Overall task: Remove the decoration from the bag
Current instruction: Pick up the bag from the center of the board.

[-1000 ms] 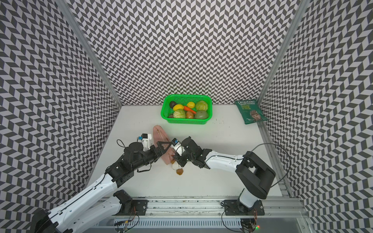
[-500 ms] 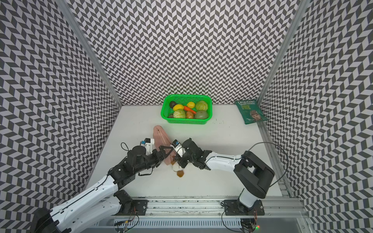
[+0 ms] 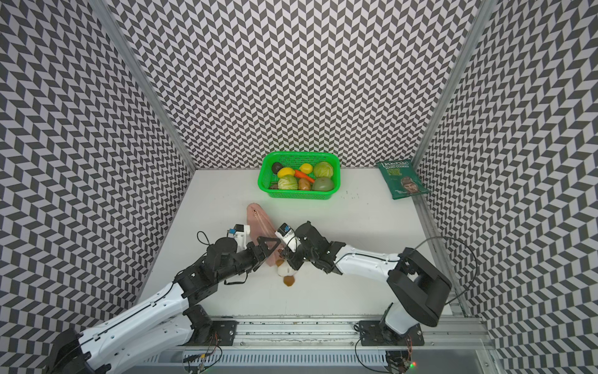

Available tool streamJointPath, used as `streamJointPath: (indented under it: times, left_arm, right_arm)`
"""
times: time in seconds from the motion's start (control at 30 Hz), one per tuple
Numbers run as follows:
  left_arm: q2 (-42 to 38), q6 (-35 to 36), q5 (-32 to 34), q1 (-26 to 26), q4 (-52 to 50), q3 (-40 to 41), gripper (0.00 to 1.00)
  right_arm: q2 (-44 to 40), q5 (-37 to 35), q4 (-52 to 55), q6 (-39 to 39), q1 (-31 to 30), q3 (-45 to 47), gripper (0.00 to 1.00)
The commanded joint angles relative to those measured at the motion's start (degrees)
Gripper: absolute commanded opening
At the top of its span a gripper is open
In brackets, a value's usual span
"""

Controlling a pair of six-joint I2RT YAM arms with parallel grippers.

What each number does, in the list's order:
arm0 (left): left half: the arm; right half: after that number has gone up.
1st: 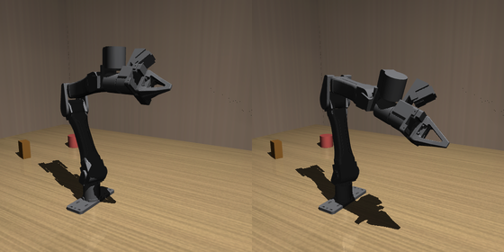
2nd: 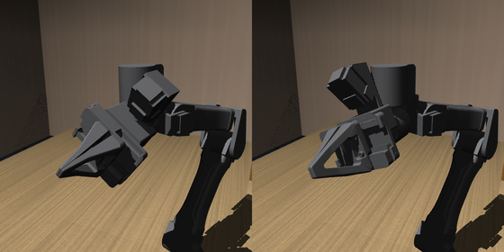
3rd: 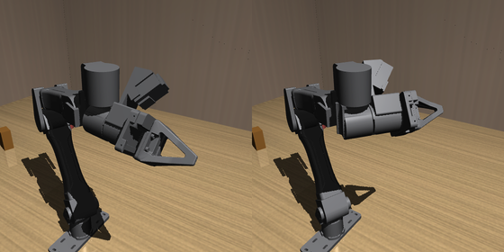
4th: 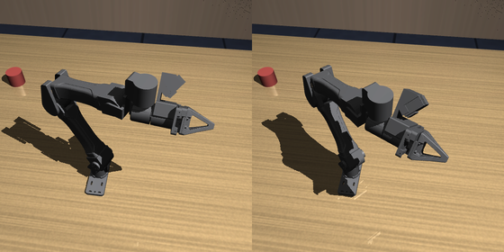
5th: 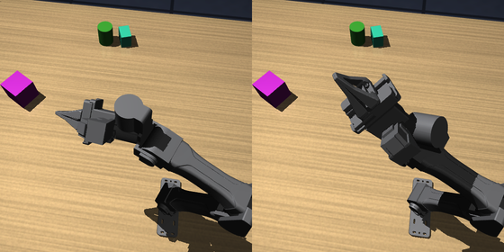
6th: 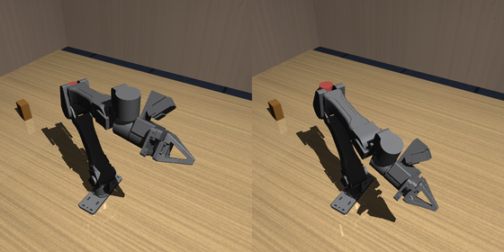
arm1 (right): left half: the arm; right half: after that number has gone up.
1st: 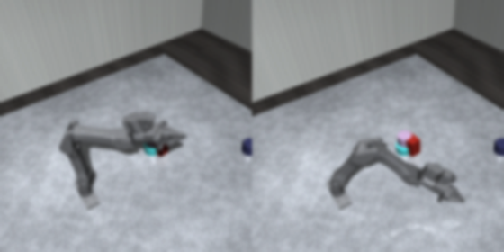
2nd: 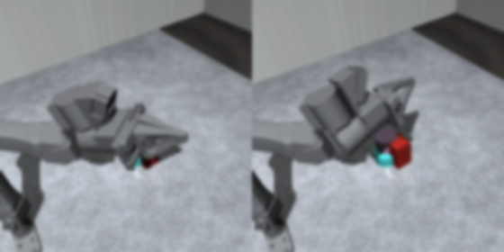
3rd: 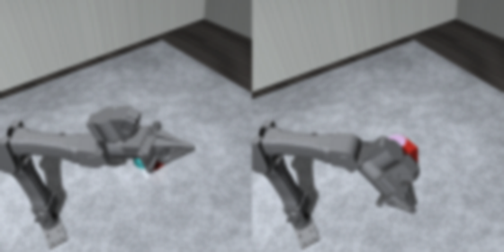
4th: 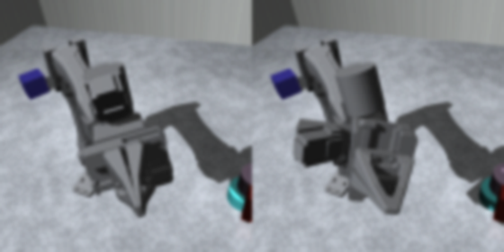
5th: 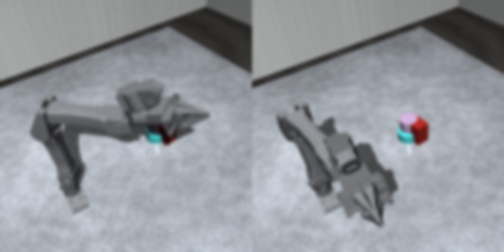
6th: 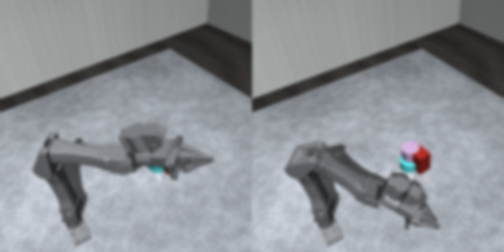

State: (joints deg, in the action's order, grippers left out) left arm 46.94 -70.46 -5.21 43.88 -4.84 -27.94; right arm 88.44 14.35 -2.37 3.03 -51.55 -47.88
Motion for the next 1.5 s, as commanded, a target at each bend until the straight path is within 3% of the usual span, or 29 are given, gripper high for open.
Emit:
streamJointPath:
  times: [0.0,0.17,0.63,0.77,0.97,1.13,1.27,1.47]
  left_arm:
    - [0.7,-0.97,2.43,1.04,3.04,1.18,0.83]
    - [1.61,-1.21,4.23,1.3,5.28,2.58,0.75]
    - [12.36,2.59,9.87,0.71,12.09,1.57,0.68]
    - [14.31,4.03,10.46,-1.01,12.07,0.55,0.56]
    - [14.34,5.88,9.79,-4.75,11.38,0.57,0.25]
    - [13.74,6.47,8.74,-6.38,10.59,0.86,0.06]
    - [13.22,6.63,8.64,-6.57,9.84,1.01,0.0]
    - [11.59,6.6,9.05,-6.61,8.38,1.39,0.0]
  right_arm:
    - [-1.96,0.3,-1.84,0.53,0.36,-0.1,0.1]
    - [-2.0,0.92,-2.82,1.37,0.75,0.35,0.11]
    - [-1.87,2.51,-5.03,2.67,1.24,1.98,0.11]
    - [-2.36,2.53,-5.27,2.8,1.27,2.32,0.12]
    - [-2.75,2.53,-5.73,3.05,1.73,3.45,0.21]
    - [-2.58,2.78,-7.04,3.41,2.0,4.18,0.22]
    - [-2.4,2.82,-7.6,3.67,2.07,3.87,0.23]
    - [-2.02,1.45,-9.47,7.26,3.96,2.19,0.37]
